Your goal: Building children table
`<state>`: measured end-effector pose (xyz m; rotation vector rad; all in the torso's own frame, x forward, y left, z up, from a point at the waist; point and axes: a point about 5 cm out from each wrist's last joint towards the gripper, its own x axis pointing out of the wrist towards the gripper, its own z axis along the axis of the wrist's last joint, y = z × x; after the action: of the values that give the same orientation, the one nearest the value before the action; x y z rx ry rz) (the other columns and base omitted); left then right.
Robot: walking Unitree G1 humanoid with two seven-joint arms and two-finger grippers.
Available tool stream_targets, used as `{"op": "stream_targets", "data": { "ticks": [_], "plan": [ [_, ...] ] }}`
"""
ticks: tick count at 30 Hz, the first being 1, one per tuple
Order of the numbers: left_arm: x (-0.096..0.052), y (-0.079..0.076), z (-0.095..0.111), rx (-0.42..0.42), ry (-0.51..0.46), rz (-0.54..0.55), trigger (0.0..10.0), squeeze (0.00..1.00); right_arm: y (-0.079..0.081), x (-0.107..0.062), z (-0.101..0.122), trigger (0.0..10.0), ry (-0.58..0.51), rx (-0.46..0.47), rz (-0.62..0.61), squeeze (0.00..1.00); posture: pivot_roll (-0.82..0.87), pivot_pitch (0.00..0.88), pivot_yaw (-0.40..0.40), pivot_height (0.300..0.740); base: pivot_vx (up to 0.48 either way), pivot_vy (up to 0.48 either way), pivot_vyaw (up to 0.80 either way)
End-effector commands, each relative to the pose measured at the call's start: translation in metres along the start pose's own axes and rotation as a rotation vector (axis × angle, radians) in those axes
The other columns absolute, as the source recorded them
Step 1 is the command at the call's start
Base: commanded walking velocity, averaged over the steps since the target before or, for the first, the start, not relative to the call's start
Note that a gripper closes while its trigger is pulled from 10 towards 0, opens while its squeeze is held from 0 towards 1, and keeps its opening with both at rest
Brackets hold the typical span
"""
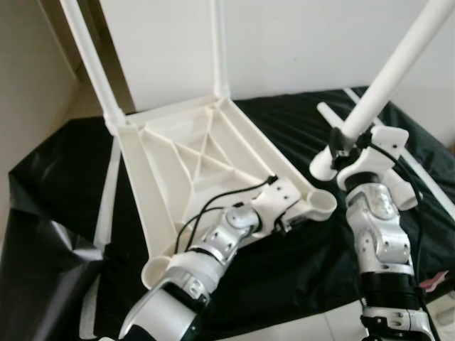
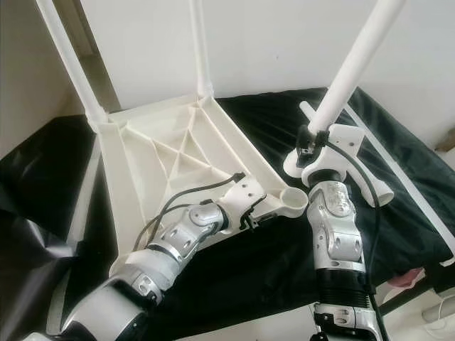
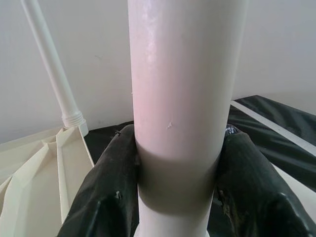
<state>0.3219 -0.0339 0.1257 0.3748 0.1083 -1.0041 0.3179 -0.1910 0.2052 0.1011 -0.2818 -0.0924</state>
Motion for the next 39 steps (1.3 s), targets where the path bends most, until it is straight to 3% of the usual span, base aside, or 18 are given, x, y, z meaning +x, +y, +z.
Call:
{"op": "stream_targets", "data": {
  "ticks": [1,10,12,18,27,29,39],
  "plan": [
    [0.005,0.002,0.002,-0.011,0.006,0.099,10.0,0.0,0.0,0.0,0.004,10.0,-0.02,0.006,0.0,0.0,-0.09,0.0,0.032,0.74,0.0,0.0,0.0],
    [0.0,-0.018,0.016,-0.023,-0.143,-0.129,10.0,0.0,0.001,-0.003,0.002,10.0,-0.017,-0.025,0.009,0.0,-0.09,0.0,0.03,0.74,0.0,0.0,0.0],
    [-0.011,-0.028,0.026,0.0,-0.241,-0.253,10.0,0.0,0.002,-0.005,0.002,10.0,-0.024,-0.048,0.006,0.0,-0.08,0.0,0.027,0.74,0.0,0.0,0.0],
    [-0.035,-0.034,0.04,-0.014,-0.362,-0.399,10.0,0.0,0.009,-0.013,0.004,10.0,-0.048,-0.078,0.035,0.0,-0.08,0.0,0.025,0.74,0.0,0.0,0.0],
    [-0.049,-0.025,0.033,-0.002,-0.379,-0.354,10.0,0.0,0.01,-0.029,0.007,10.0,-0.072,-0.034,0.071,0.0,-0.08,0.0,0.02,0.74,0.0,0.0,0.0],
    [-0.053,-0.018,0.027,-0.027,-0.349,-0.329,10.0,0.0,0.009,-0.038,0.003,10.0,-0.058,-0.01,0.072,0.0,-0.08,0.0,0.019,0.74,0.0,0.0,0.0],
    [-0.059,-0.004,0.018,-0.022,-0.284,-0.219,10.0,0.0,0.003,-0.051,-0.01,10.0,0.001,-0.003,0.045,0.0,-0.08,0.0,0.015,0.74,0.0,0.0,0.0]
  ]
}}
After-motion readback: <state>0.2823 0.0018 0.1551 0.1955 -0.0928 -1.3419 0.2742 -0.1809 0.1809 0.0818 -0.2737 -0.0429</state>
